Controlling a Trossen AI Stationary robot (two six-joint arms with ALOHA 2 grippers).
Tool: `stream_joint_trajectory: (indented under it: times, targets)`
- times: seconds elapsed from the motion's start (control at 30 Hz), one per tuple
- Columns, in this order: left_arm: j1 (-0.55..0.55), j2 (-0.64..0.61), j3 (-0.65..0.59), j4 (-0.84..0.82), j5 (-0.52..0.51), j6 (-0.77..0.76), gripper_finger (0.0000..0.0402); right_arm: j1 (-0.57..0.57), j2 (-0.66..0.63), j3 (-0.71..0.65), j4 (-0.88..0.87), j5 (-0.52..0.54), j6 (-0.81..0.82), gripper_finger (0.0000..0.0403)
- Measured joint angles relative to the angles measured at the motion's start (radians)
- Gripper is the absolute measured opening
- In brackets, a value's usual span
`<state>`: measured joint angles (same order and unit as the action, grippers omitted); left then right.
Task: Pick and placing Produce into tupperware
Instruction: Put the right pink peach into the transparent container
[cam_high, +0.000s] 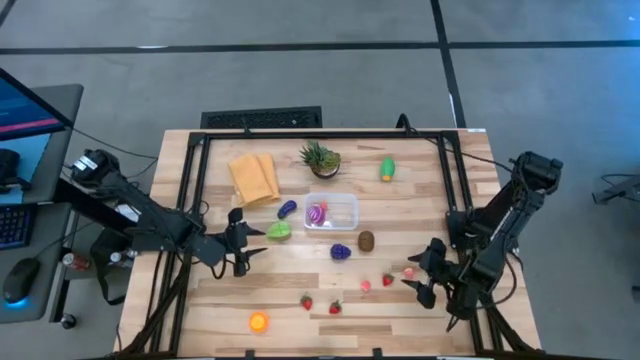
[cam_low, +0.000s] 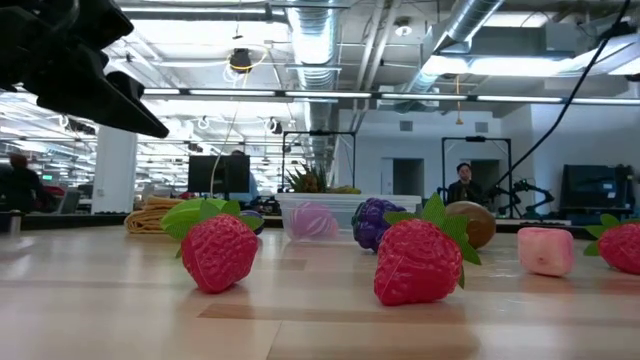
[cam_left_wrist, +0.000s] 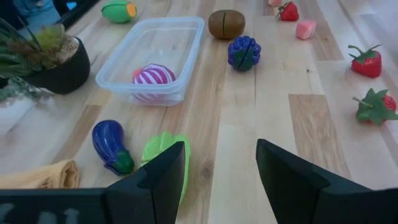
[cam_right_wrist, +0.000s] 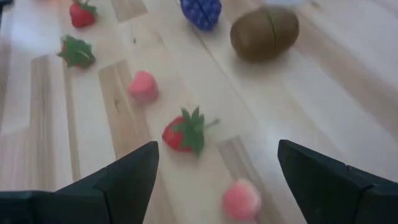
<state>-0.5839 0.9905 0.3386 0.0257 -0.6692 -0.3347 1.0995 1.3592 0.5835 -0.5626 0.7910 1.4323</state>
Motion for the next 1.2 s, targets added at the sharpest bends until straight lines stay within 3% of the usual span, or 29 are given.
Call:
stream_joint_trajectory:
  times: [0.27,0.67,1.2]
  targets:
    - [-0.025,0.000,0.000,-0.008,-0.071,-0.001,0.0190,0.079,0.185,0.000,-0.005,0.022,0.239,0.0306]
    - [-0.025,0.000,0.000,-0.005,-0.094,-0.024,0.0190,0.125,0.359,0.001,-0.004,0.057,0.407,0.0306]
    - [-0.024,0.001,0.000,-0.005,-0.118,-0.026,0.0190,0.116,0.381,0.002,-0.002,0.074,0.427,0.0296]
